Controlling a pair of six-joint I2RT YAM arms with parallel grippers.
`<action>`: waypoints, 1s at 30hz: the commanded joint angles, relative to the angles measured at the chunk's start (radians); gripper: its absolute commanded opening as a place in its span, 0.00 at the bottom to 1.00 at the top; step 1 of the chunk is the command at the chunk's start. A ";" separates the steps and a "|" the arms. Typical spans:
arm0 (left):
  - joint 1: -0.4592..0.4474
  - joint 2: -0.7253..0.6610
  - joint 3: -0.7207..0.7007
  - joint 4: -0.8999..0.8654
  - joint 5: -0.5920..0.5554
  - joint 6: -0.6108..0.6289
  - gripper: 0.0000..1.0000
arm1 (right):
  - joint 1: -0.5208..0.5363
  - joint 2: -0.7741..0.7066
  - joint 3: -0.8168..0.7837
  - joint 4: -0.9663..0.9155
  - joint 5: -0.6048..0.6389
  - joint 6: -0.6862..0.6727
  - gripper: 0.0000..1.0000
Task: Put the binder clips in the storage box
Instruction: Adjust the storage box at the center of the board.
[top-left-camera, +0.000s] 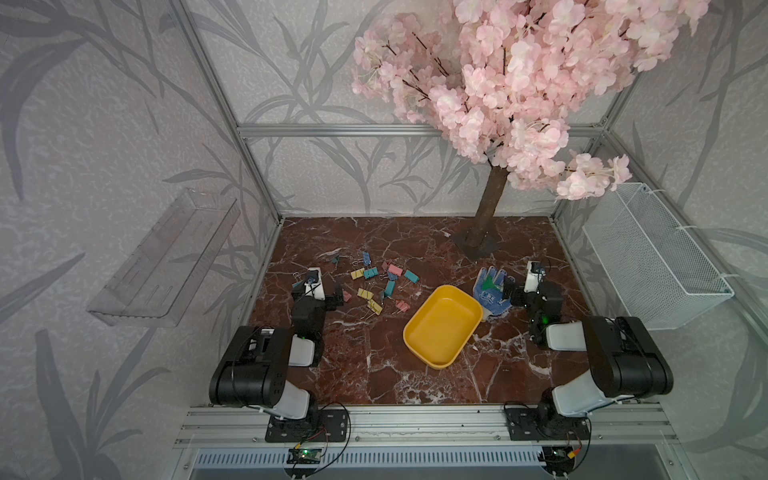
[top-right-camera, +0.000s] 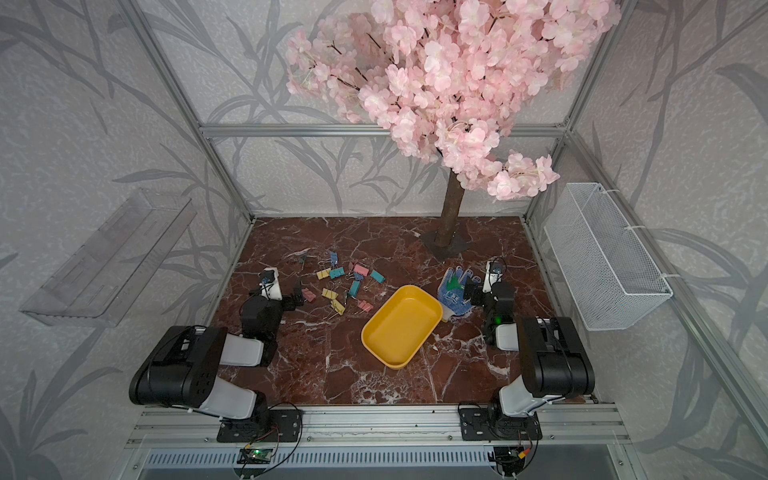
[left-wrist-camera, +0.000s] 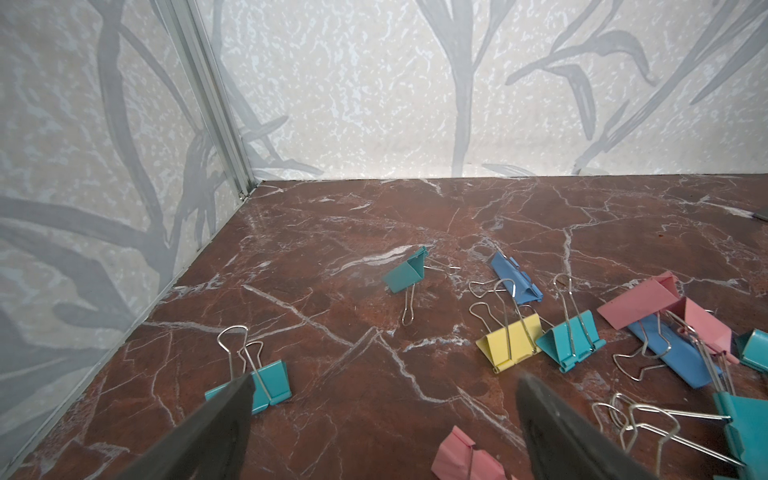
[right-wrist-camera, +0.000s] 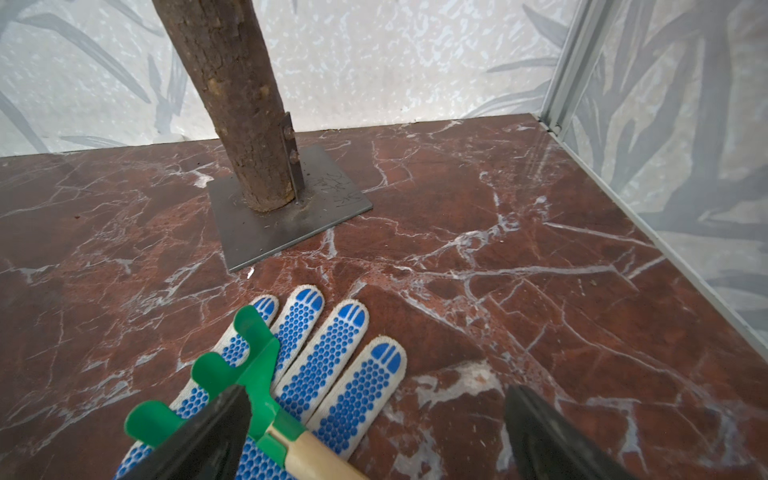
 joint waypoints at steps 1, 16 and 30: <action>0.005 0.005 0.021 0.037 -0.017 -0.012 1.00 | 0.011 -0.270 0.016 -0.187 0.112 0.060 1.00; -0.234 -0.596 0.406 -1.059 0.092 -0.543 0.81 | 0.062 -0.315 0.554 -1.118 -0.497 0.529 0.99; -0.824 0.281 1.021 -1.413 0.023 -0.150 0.73 | 0.098 -0.297 0.570 -1.265 -0.561 0.498 1.00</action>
